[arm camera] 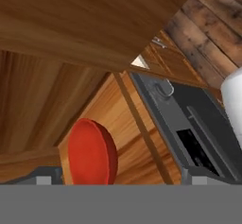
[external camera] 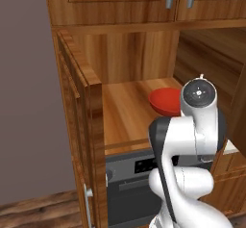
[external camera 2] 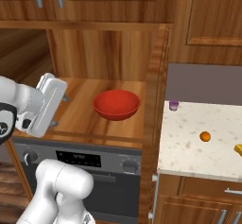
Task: Pick both bowls and place them on the counter. Then place the tangerine in one bowl and place the cheese in the other bowl.
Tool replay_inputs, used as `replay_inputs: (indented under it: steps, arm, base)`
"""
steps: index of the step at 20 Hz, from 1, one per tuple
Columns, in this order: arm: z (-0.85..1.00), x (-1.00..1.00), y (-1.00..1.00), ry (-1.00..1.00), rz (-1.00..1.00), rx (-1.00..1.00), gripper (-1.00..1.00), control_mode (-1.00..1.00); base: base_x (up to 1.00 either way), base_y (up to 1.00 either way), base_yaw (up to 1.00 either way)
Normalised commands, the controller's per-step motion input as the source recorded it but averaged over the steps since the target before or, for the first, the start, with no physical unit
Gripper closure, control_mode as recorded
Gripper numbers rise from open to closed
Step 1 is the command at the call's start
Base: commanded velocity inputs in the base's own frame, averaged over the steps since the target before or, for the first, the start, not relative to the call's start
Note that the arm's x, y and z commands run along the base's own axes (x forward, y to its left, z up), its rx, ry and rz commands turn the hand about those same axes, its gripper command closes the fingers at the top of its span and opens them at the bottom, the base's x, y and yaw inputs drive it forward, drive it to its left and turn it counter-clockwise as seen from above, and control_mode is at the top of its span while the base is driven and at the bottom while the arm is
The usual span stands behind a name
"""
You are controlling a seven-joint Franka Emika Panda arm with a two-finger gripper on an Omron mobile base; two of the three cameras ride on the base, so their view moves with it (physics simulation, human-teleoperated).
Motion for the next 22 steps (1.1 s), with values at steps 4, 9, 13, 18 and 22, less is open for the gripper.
replay_inputs:
  steps: [4, 9, 13, 18, 22]
  arm:
    - [-0.10, 0.35, -0.03, 0.00, -0.06, 0.00, -1.00, -1.00]
    - [-0.21, 0.36, 0.00, 0.00, 0.05, 0.00, -1.00, -1.00]
    - [-0.31, 0.40, -0.10, 0.00, 0.11, 0.01, -1.00, -1.00]
    - [-0.28, 0.46, -0.07, 0.11, 0.03, 0.01, -1.00, -1.00]
    - [-0.25, 0.53, 0.05, 0.21, -0.03, 0.00, -1.00, -1.00]
  base:
    - [0.00, 0.00, 0.00]
    - [0.00, 0.00, 0.00]
    - [0.00, 0.00, 0.00]
    - [0.00, 0.00, 0.00]
    - [0.00, 0.00, 0.00]
